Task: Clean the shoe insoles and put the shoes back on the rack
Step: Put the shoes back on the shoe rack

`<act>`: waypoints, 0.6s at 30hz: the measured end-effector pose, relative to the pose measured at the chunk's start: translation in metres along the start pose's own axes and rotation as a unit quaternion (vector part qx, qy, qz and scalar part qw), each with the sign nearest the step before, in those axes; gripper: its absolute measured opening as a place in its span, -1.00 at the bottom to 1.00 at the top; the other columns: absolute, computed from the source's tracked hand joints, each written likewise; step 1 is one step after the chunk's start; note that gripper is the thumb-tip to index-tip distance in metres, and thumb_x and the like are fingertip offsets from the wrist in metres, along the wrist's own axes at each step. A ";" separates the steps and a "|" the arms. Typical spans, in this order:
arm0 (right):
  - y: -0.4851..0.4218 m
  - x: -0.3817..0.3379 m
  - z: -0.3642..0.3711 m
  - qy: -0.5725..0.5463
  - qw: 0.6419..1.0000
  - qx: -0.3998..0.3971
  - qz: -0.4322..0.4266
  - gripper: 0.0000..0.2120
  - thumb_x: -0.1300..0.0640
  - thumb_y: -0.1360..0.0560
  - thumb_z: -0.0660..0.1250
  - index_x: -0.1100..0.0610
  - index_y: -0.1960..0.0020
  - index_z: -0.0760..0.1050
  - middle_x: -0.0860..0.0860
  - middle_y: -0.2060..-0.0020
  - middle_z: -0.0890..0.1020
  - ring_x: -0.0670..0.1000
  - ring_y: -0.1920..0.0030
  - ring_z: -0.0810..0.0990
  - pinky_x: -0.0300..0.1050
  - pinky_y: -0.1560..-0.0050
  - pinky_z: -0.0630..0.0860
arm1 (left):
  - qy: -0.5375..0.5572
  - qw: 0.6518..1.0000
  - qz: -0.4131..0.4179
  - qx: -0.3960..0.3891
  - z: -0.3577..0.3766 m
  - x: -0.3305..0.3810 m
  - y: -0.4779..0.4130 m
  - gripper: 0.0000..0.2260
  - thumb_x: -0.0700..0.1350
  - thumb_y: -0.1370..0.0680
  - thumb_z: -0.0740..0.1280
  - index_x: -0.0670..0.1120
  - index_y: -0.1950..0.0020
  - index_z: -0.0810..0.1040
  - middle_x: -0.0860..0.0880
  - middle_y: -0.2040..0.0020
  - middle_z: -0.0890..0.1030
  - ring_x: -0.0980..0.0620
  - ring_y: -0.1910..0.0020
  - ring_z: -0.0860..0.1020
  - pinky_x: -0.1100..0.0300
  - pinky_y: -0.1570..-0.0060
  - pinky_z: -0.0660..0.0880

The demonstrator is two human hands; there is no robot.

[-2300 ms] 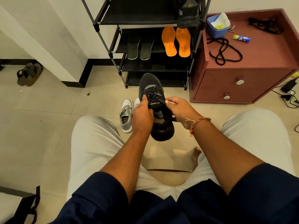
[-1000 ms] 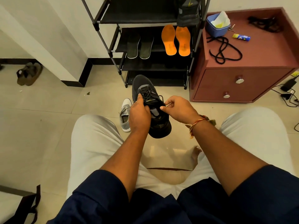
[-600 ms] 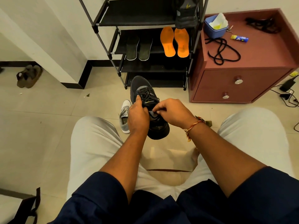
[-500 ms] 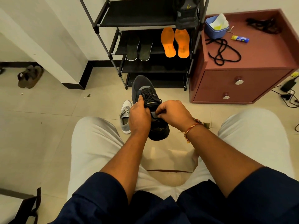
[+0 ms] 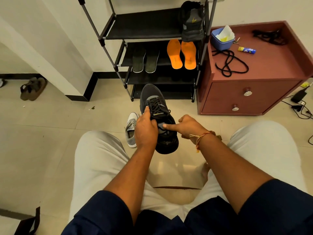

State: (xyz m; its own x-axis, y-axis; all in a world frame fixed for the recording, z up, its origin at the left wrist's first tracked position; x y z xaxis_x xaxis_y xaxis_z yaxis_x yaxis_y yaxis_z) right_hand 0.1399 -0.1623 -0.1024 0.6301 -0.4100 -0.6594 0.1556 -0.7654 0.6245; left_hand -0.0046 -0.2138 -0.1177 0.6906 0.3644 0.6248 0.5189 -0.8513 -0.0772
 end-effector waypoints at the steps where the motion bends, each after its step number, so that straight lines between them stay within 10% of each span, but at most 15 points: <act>1: 0.005 -0.002 -0.004 -0.032 0.998 -0.047 0.021 -0.16 -0.27 -0.27 0.56 0.18 -0.33 0.36 0.12 -0.22 0.53 0.11 -0.14 0.54 0.04 -0.13 0.58 | 0.003 1.000 -0.007 0.007 -0.001 0.000 -0.001 -0.51 -0.21 -0.64 0.17 -0.07 -0.59 0.28 -0.14 -0.34 0.56 -0.12 -0.32 0.50 -0.05 -0.26 0.53; 12: 0.023 -0.020 -0.001 0.269 0.908 0.005 -0.320 -0.57 -0.02 -0.34 0.58 -0.05 -0.13 0.49 -0.02 -0.05 0.59 0.03 -0.05 0.55 -0.12 -0.02 0.53 | 0.197 0.975 -0.078 0.069 -0.021 0.005 -0.018 -0.62 -0.28 -0.60 0.25 -0.01 -0.39 0.53 0.18 -0.04 0.61 0.33 0.05 0.54 0.42 -0.05 0.47; 18: 0.011 -0.030 -0.009 0.159 0.908 0.154 -0.357 -0.75 0.01 -0.39 0.53 0.03 0.04 0.51 -0.03 0.10 0.61 0.01 0.08 0.56 -0.11 0.13 0.49 | 0.315 0.946 -0.073 0.036 -0.021 0.018 -0.031 -0.55 -0.16 -0.66 0.29 -0.07 -0.56 0.35 0.03 -0.42 0.53 0.15 -0.41 0.46 0.26 -0.35 0.43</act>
State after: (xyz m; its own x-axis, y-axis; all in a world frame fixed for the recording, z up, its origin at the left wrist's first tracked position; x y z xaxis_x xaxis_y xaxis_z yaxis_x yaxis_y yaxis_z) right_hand 0.1300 -0.1540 -0.0721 0.6472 0.3714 -0.6657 0.4213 -0.9021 -0.0936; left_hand -0.0185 -0.1888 -0.0879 0.1838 0.1589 0.9700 0.6344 -0.7730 0.0064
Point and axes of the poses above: each hand's wrist, its own y-axis away from the middle knuckle, its own z-axis out of the palm, x = y × z, the point moved 1 cm from there along -y, towards the middle knuckle
